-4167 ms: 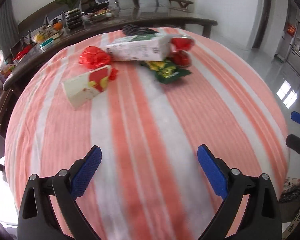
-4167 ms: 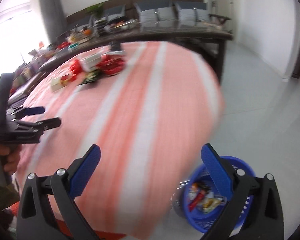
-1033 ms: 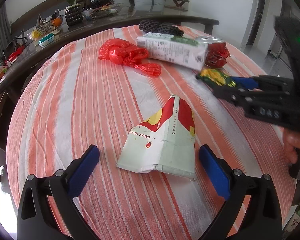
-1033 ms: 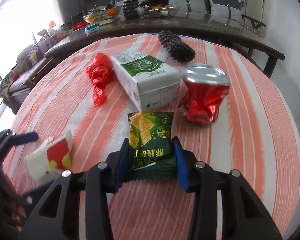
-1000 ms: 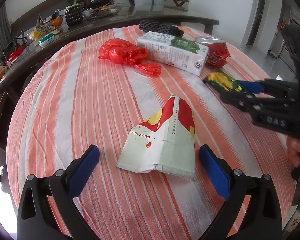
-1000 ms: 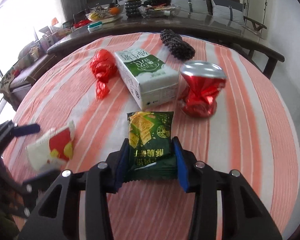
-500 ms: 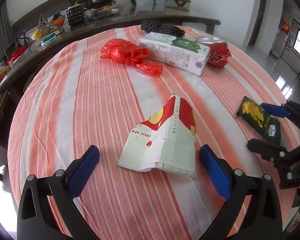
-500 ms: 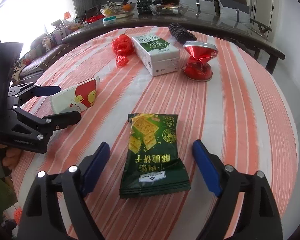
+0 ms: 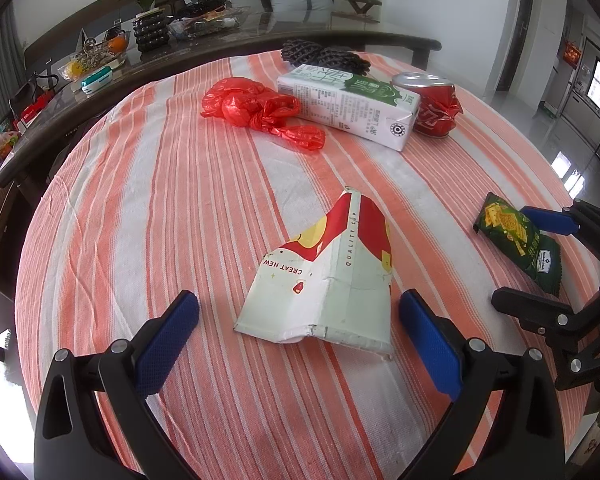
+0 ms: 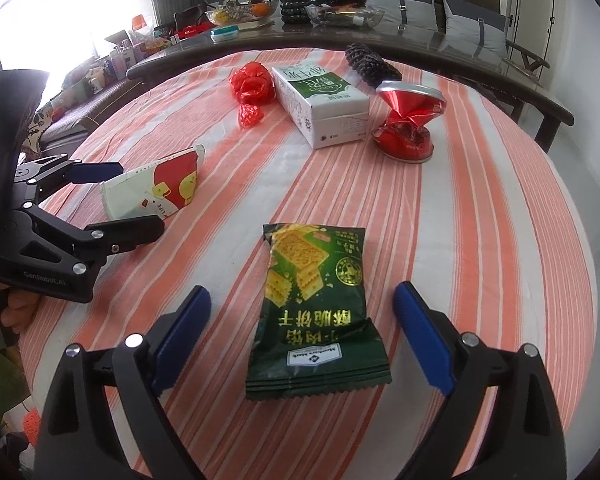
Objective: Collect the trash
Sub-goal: 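Grasp white-red paper cup with left tool while right grasps green cracker packet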
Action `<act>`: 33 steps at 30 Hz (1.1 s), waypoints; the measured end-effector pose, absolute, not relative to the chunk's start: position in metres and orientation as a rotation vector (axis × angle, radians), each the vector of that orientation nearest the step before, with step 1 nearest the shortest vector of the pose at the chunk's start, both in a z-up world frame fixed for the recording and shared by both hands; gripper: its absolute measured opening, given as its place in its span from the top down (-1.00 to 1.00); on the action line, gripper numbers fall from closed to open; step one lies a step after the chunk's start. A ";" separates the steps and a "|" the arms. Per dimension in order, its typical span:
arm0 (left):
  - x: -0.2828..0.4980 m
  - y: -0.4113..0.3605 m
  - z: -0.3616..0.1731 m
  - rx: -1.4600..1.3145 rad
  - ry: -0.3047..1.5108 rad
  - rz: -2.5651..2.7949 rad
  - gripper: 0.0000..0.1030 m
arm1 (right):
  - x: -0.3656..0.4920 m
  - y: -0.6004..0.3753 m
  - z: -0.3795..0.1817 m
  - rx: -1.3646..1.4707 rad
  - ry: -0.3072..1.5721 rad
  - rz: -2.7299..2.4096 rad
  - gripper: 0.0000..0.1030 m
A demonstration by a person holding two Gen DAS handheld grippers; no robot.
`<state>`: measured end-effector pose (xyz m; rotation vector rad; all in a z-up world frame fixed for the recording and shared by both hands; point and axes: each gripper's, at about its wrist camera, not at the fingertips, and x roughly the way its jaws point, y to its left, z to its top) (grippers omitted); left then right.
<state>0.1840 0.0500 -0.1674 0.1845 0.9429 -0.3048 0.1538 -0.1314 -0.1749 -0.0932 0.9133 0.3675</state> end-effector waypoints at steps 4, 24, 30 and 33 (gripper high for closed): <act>0.184 0.050 -0.167 0.185 0.943 -0.305 -0.91 | 0.154 -0.131 -0.175 -0.093 0.914 0.365 -0.76; 0.176 0.052 -0.143 0.206 0.952 -0.447 -0.83 | 0.165 -0.148 -0.151 -0.132 1.056 0.430 -0.61; 0.175 0.027 -0.146 0.331 0.985 -0.400 -0.17 | 0.184 -0.130 -0.154 -0.118 1.135 0.404 -0.06; 0.170 0.022 -0.143 0.346 0.980 -0.399 0.37 | 0.185 -0.131 -0.154 -0.114 1.135 0.375 0.30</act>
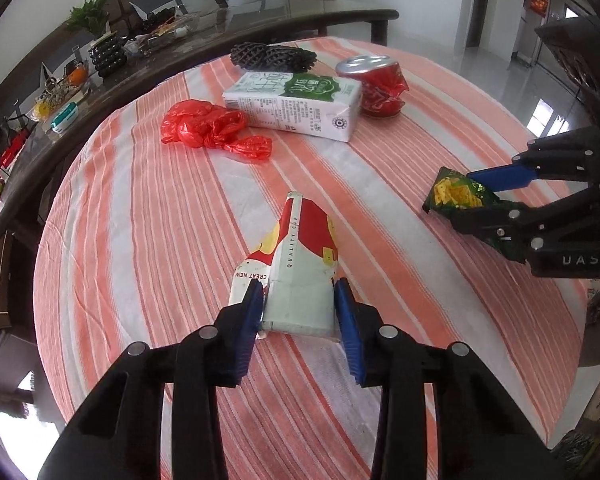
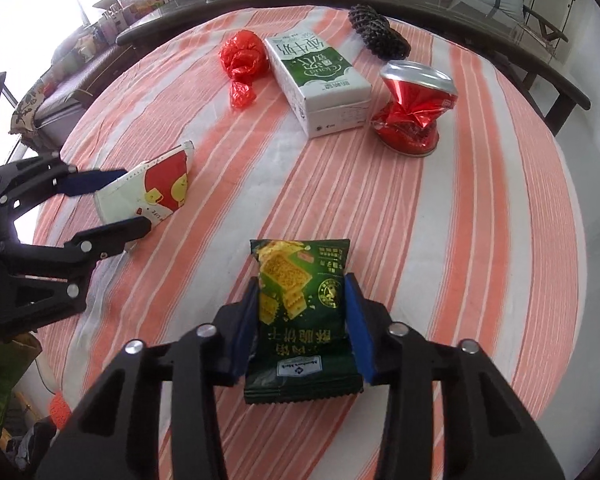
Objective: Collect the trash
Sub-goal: 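Grasp white-red paper cup with left tool while right grasps green cracker packet, then carry paper cup and cracker packet over the wastebasket and open both tools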
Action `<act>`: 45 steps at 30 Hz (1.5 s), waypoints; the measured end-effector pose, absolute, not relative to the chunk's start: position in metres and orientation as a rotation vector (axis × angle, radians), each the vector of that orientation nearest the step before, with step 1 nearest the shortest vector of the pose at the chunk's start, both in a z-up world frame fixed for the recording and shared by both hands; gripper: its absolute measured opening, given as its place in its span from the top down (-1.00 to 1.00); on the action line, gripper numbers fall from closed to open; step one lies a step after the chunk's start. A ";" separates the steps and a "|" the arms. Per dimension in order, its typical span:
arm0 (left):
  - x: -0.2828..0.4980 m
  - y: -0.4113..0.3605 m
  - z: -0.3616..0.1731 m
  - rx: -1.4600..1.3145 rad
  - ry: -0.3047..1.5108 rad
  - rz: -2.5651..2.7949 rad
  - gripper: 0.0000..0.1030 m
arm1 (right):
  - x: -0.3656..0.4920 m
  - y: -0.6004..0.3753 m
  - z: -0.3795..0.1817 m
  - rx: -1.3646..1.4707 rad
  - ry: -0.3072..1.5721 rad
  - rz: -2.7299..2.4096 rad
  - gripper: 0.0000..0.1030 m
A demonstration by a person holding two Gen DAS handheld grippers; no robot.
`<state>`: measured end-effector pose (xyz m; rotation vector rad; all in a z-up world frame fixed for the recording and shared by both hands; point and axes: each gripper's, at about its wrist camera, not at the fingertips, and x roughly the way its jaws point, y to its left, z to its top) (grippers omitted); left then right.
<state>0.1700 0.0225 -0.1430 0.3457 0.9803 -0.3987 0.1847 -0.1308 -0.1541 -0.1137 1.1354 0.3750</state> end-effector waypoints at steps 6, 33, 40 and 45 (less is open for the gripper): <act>0.152 0.016 -0.124 0.267 0.936 -0.463 0.45 | 0.163 -0.152 -0.131 -0.046 1.046 0.387 0.33; 0.069 -0.291 -0.129 0.212 0.978 -0.896 0.43 | 0.046 -0.484 -0.171 0.360 0.952 -0.041 0.33; 0.078 -0.349 -0.179 0.221 1.039 -0.880 0.41 | 0.035 -0.516 -0.197 0.441 0.952 -0.089 0.33; 0.086 -0.376 -0.212 0.237 1.062 -0.874 0.41 | 0.030 -0.529 -0.202 0.486 0.942 -0.098 0.32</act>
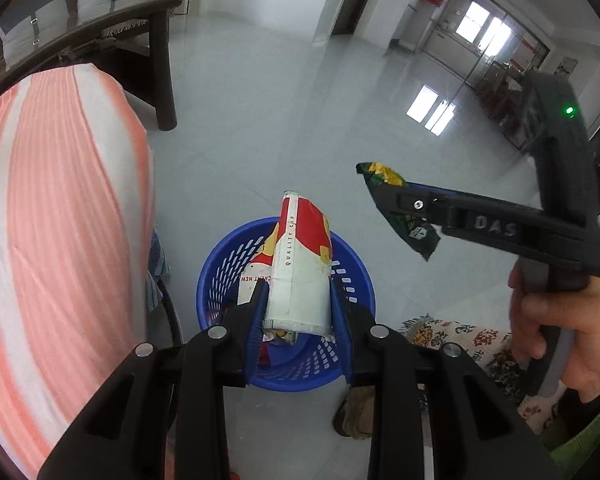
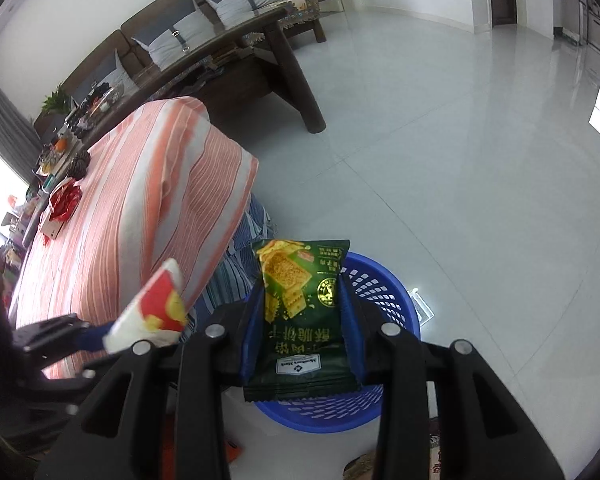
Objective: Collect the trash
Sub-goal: 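Carry paper cup and cracker packet over the wastebasket and open both tools, then move both tools back over the table toward the remaining trash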
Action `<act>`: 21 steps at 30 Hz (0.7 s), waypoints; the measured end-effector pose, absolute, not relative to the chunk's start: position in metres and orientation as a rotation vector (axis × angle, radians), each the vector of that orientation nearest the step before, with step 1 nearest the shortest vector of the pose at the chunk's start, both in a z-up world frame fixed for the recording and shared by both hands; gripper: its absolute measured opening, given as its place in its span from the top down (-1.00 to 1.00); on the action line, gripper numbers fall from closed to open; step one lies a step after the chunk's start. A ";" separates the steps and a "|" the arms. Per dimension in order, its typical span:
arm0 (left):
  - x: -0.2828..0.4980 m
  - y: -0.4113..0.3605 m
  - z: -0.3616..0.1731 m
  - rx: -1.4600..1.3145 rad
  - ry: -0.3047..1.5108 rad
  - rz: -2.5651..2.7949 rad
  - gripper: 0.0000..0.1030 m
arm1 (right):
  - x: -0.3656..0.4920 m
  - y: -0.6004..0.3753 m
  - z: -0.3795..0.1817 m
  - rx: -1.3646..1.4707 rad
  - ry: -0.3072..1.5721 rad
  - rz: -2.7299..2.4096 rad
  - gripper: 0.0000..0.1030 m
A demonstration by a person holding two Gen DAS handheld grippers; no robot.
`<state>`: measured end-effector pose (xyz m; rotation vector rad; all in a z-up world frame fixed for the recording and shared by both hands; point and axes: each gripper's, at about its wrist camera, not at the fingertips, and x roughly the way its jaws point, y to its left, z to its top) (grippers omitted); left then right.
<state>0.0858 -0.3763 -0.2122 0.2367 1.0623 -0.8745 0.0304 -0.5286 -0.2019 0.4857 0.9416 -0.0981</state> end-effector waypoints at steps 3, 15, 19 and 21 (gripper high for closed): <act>0.092 -0.387 -0.226 0.240 1.067 -0.870 0.35 | 0.029 -0.534 -0.207 0.516 0.943 -0.098 0.29; 0.086 -0.386 -0.204 0.209 0.965 -0.875 -0.80 | 0.019 -0.553 -0.199 0.554 0.851 -0.187 -0.63; 0.069 -0.348 -0.177 0.197 0.902 -0.865 -0.89 | 0.020 -0.543 -0.193 0.489 0.844 -0.219 -0.77; 0.063 -0.328 -0.170 0.197 0.878 -0.831 -0.89 | 0.021 -0.533 -0.190 0.442 0.838 -0.225 -0.87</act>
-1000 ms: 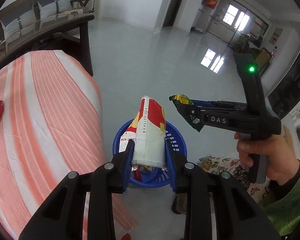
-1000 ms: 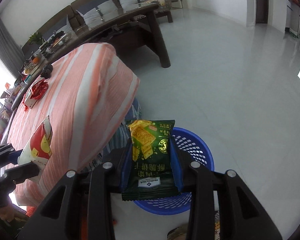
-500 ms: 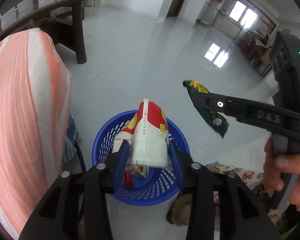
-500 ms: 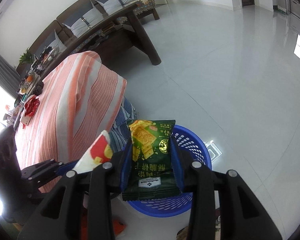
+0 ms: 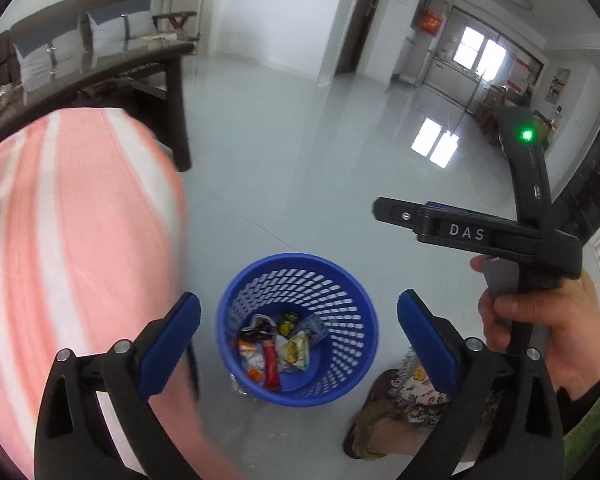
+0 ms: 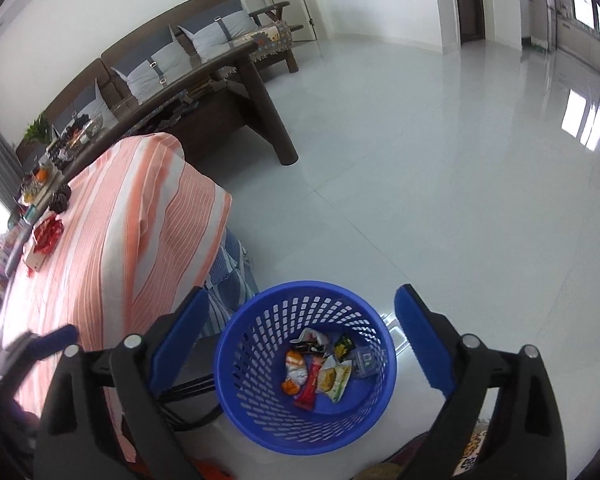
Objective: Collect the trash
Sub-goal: 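Move both tools back over the table toward the remaining trash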
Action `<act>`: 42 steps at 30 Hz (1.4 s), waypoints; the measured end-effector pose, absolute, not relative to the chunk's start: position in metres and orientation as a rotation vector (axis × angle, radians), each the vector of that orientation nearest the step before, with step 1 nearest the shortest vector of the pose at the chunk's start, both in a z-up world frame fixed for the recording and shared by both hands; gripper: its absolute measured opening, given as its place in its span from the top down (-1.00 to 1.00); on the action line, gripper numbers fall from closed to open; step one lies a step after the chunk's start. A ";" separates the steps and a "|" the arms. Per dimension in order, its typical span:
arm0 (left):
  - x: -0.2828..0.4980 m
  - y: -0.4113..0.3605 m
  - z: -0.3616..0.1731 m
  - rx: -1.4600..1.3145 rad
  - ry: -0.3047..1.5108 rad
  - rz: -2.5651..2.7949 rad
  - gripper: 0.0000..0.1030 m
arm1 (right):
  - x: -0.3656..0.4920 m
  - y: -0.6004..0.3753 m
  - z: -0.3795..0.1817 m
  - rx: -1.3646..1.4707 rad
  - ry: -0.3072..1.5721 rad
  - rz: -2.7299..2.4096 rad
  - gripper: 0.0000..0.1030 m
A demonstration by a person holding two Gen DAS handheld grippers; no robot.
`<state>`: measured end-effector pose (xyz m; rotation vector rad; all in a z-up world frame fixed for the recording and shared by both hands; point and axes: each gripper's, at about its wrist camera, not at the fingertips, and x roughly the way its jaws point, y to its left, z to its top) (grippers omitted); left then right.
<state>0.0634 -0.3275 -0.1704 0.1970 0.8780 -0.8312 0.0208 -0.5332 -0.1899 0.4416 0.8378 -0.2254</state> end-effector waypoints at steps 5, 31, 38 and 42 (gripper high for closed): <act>0.073 -0.257 -0.165 0.241 0.839 -0.631 -0.89 | 0.028 -0.502 -0.191 0.288 0.864 -0.227 -0.91; 0.194 0.037 -0.166 0.055 0.958 -0.016 -0.91 | 0.137 -0.205 -0.157 -0.029 0.913 0.201 -0.91; 0.193 0.036 -0.165 0.053 0.959 -0.017 -0.91 | 0.174 -0.185 -0.167 -0.036 0.947 0.173 -0.91; 0.193 0.036 -0.165 0.053 0.959 -0.017 -0.91 | 0.182 -0.183 -0.178 -0.032 0.959 0.167 -0.91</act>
